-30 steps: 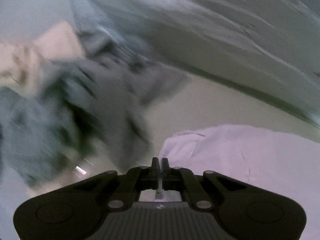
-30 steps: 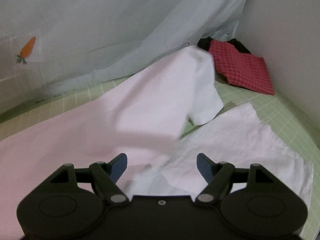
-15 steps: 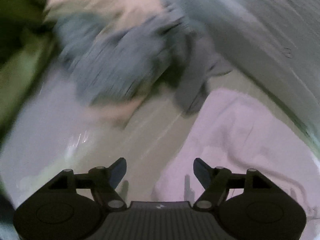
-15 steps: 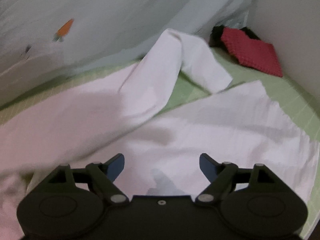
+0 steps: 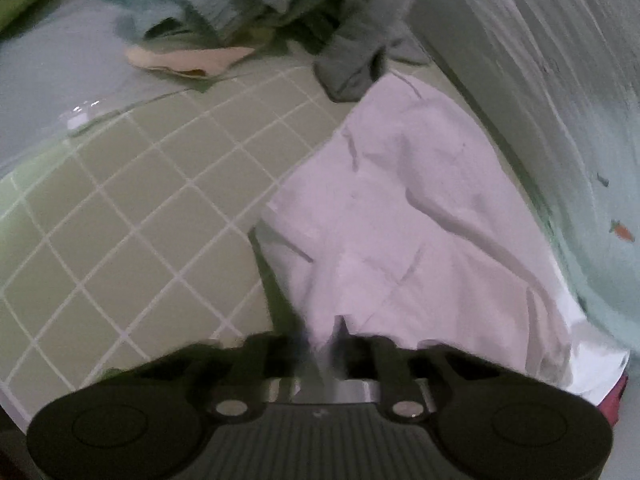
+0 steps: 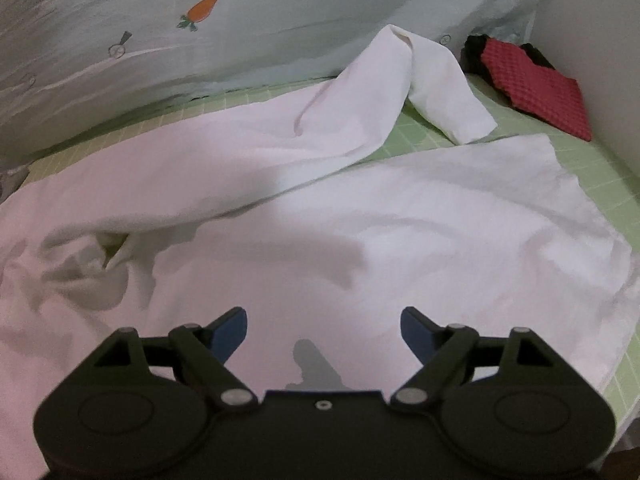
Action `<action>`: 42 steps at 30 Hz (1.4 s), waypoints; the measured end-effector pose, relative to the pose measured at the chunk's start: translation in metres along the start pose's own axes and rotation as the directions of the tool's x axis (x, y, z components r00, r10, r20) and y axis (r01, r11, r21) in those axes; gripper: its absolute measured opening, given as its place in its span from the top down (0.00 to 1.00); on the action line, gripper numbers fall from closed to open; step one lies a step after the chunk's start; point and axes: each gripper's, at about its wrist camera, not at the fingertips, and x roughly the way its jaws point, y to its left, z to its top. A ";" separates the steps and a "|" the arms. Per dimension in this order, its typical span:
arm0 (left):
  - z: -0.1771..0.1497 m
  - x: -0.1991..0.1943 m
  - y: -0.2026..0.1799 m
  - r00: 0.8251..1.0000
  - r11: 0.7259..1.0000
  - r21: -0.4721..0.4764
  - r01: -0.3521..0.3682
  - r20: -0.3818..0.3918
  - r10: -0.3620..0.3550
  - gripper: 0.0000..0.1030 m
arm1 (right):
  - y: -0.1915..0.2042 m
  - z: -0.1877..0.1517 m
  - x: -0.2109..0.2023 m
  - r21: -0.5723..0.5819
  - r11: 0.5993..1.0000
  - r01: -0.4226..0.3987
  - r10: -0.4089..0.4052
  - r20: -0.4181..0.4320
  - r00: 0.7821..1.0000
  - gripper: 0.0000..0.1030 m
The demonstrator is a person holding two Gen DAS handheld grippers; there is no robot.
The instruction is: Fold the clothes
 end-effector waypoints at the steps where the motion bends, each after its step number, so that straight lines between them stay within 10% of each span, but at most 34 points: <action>1: 0.001 -0.006 0.002 1.000 1.000 0.004 -0.002 0.017 0.002 0.88 | 0.000 -0.004 -0.002 0.000 1.000 0.003 -0.003 -0.003 1.000 0.18; 9: 0.031 -0.050 0.060 0.966 0.983 -0.027 -0.184 0.180 0.185 0.88 | 0.003 -0.031 -0.014 -0.008 1.000 0.008 -0.009 -0.040 0.999 0.17; 18: 0.006 -0.057 0.036 0.955 0.972 0.013 -0.236 0.186 0.230 0.30 | -0.020 -0.052 -0.032 -0.070 0.997 0.026 -0.028 -0.028 0.999 0.02; 27: -0.069 -0.070 -0.037 0.881 0.932 0.034 -0.362 0.340 0.330 0.22 | -0.137 -0.037 0.000 -0.181 0.968 0.172 -0.164 0.055 0.985 0.00; 33: -0.148 -0.079 -0.103 0.874 0.942 -0.012 -0.336 0.369 0.316 0.20 | -0.244 -0.008 0.042 -0.156 0.975 0.156 -0.149 0.056 0.987 0.02; 39: -0.213 -0.070 -0.167 0.914 0.957 0.009 -0.289 0.299 0.273 0.20 | -0.302 0.020 0.079 -0.076 0.997 -0.008 0.005 -0.036 0.999 0.33; 41: -0.223 -0.063 -0.189 0.920 0.952 0.073 -0.297 0.289 0.264 0.19 | -0.305 0.021 0.079 -0.086 0.996 -0.030 0.028 -0.024 0.999 0.53; 42: -0.226 -0.059 -0.198 0.920 0.947 0.098 -0.305 0.290 0.266 0.20 | -0.307 0.021 0.078 -0.094 0.995 -0.039 0.038 -0.015 0.999 0.78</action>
